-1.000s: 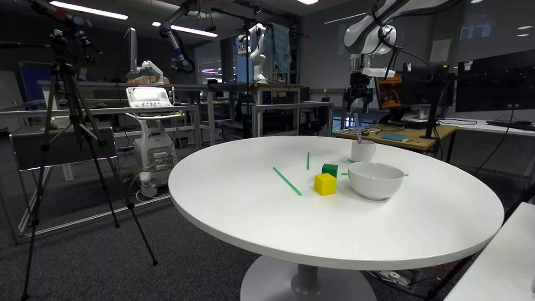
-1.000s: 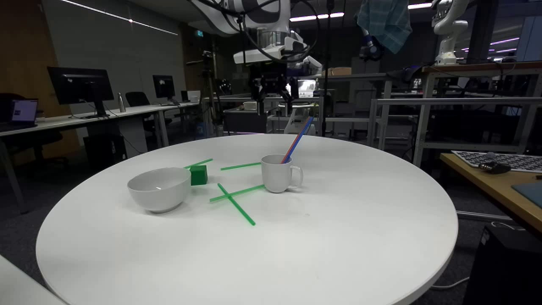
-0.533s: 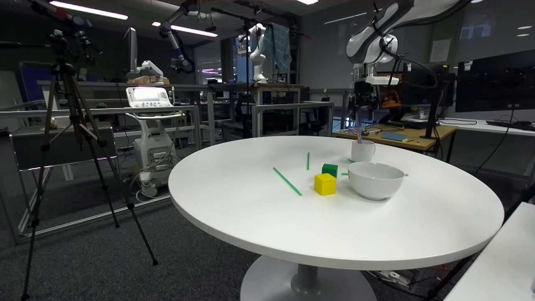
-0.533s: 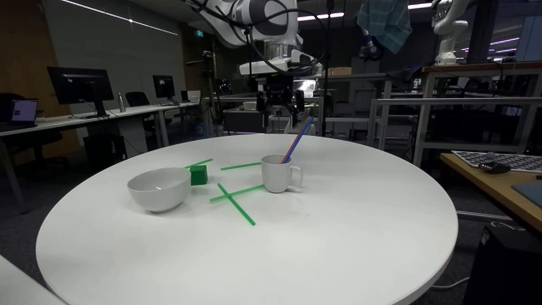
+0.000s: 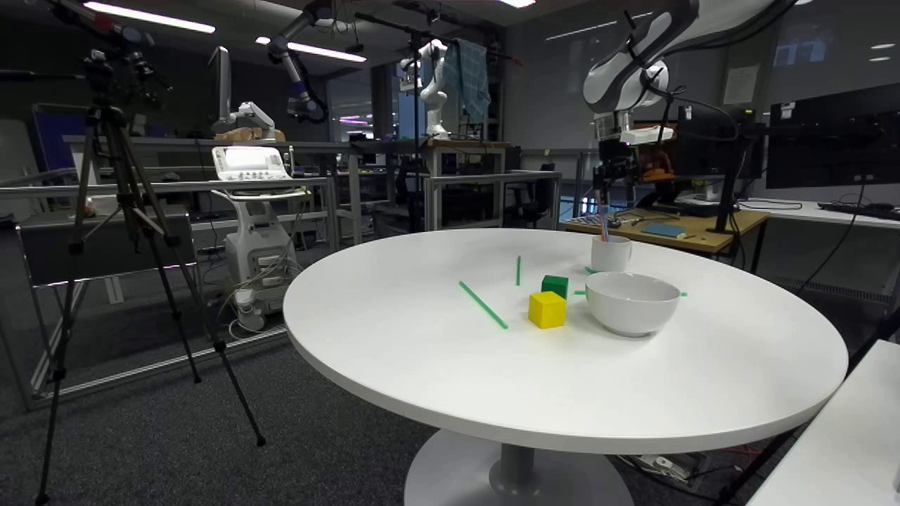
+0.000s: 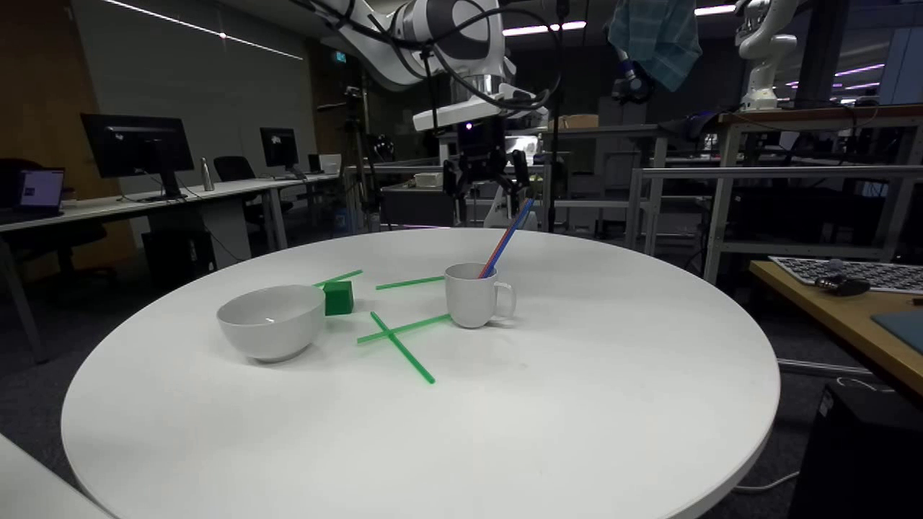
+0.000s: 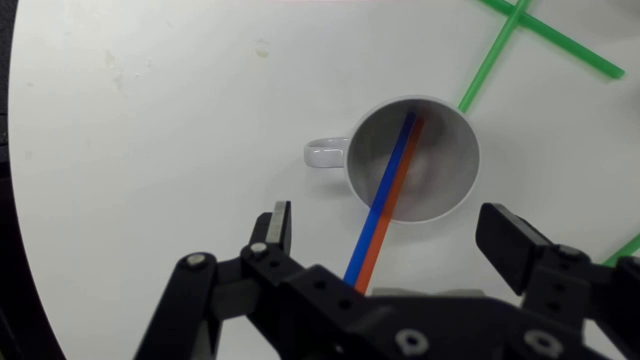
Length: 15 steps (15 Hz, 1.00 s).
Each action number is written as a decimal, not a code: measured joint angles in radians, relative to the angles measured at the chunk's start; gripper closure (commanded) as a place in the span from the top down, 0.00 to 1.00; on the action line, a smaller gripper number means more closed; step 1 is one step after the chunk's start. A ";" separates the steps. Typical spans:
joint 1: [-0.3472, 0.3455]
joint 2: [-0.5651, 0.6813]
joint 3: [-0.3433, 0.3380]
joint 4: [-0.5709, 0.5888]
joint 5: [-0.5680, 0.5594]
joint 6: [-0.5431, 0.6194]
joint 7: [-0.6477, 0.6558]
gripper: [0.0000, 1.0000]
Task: Take the red straw out of the white mug
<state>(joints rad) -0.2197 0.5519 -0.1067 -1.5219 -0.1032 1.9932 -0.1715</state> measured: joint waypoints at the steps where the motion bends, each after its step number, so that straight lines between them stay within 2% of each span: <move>1: 0.000 0.000 0.000 0.000 -0.002 0.000 0.000 1.00; 9: -0.003 0.020 0.007 0.017 0.020 -0.001 -0.002 1.00; 15: -0.004 0.066 0.016 0.110 0.069 -0.020 -0.044 1.00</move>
<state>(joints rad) -0.2236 0.6181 -0.0908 -1.4118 -0.0343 1.9730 -0.2154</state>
